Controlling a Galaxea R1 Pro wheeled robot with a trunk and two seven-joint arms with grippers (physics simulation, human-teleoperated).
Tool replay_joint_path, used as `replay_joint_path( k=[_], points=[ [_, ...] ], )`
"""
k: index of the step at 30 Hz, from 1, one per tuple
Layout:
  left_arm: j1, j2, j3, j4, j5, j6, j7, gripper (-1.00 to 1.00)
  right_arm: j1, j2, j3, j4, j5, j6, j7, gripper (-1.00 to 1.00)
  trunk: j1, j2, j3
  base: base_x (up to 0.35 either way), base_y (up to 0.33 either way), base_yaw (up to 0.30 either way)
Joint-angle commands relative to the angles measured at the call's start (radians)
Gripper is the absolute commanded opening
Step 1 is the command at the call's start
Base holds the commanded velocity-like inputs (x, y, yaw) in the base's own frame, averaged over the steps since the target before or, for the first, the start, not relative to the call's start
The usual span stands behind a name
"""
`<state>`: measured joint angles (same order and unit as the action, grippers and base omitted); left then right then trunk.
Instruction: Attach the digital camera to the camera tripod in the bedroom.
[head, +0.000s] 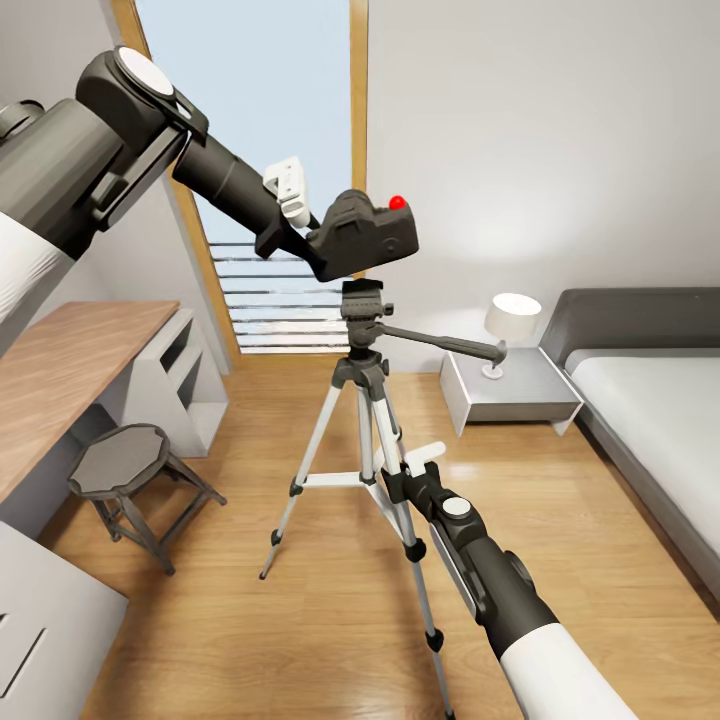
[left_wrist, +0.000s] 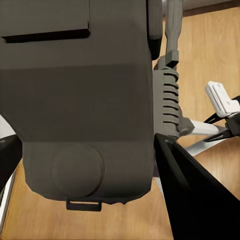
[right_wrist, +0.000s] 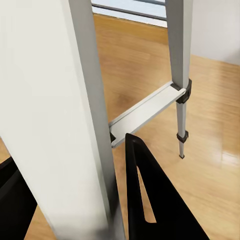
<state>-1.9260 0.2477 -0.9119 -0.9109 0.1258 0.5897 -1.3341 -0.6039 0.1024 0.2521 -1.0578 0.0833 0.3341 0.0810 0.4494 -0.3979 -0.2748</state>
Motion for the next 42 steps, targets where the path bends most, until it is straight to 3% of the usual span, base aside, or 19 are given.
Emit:
replay_joint_path(
  k=[1, 5, 11, 15, 26, 42],
  points=[
    [-0.002, 0.002, -0.006, -0.001, 0.008, 0.008, 0.000, -1.00, -0.001, 0.000, 0.000, -0.001, 0.012, 0.006, 0.005, -1.00, 0.001, -0.002, -0.002, 0.000, 0.000, 0.000],
    [-0.002, 0.003, -0.008, -0.002, 0.002, 0.009, 0.000, -1.00, -0.001, 0.000, 0.000, -0.001, 0.012, 0.005, 0.005, -1.00, 0.001, -0.002, -0.002, 0.000, 0.000, 0.000],
    [-0.002, 0.003, -0.051, 0.008, -0.039, 0.007, 0.001, -1.00, -0.001, 0.000, 0.001, -0.001, 0.012, 0.005, 0.005, -1.00, 0.001, -0.002, -0.002, 0.000, 0.000, 0.000],
    [-0.002, 0.004, -0.063, 0.010, -0.048, 0.006, 0.001, -1.00, -0.001, 0.000, 0.000, -0.001, 0.012, 0.005, 0.005, -1.00, 0.001, -0.002, -0.002, 0.000, 0.000, 0.000],
    [-0.002, 0.002, -0.067, 0.017, -0.045, 0.007, 0.007, -1.00, -0.001, 0.000, 0.000, -0.001, 0.011, 0.002, 0.005, -1.00, 0.001, -0.002, -0.002, 0.000, 0.000, 0.000],
    [-0.002, -0.002, -0.068, 0.022, -0.037, 0.006, 0.103, -1.00, 0.000, 0.000, 0.000, -0.001, 0.011, 0.003, 0.005, -1.00, 0.001, -0.002, -0.002, 0.000, 0.000, 0.000]
  ],
)
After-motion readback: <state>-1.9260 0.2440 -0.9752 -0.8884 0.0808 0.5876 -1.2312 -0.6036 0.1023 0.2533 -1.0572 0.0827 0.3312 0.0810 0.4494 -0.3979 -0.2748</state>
